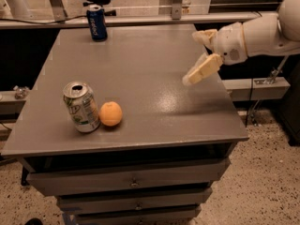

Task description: Move orange near 7up can

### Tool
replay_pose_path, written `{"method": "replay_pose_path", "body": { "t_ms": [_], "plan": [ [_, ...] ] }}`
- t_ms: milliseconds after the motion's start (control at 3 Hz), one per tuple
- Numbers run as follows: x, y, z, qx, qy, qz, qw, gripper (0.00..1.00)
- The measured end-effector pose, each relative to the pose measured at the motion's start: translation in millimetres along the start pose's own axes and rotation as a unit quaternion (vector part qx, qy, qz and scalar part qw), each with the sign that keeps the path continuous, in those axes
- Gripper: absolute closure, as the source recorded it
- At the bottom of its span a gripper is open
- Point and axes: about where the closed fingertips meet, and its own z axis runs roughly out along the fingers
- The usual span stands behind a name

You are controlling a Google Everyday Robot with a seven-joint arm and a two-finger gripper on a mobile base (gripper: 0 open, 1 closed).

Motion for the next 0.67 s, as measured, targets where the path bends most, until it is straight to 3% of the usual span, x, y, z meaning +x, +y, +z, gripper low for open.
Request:
{"method": "replay_pose_path", "body": {
  "t_ms": [333, 667],
  "plan": [
    [-17.4, -13.9, -15.5, 0.020, -0.010, -0.015, 0.9996, 0.00],
    [-16.3, -12.8, -13.6, 0.018, -0.009, -0.014, 0.9997, 0.00]
  ]
}}
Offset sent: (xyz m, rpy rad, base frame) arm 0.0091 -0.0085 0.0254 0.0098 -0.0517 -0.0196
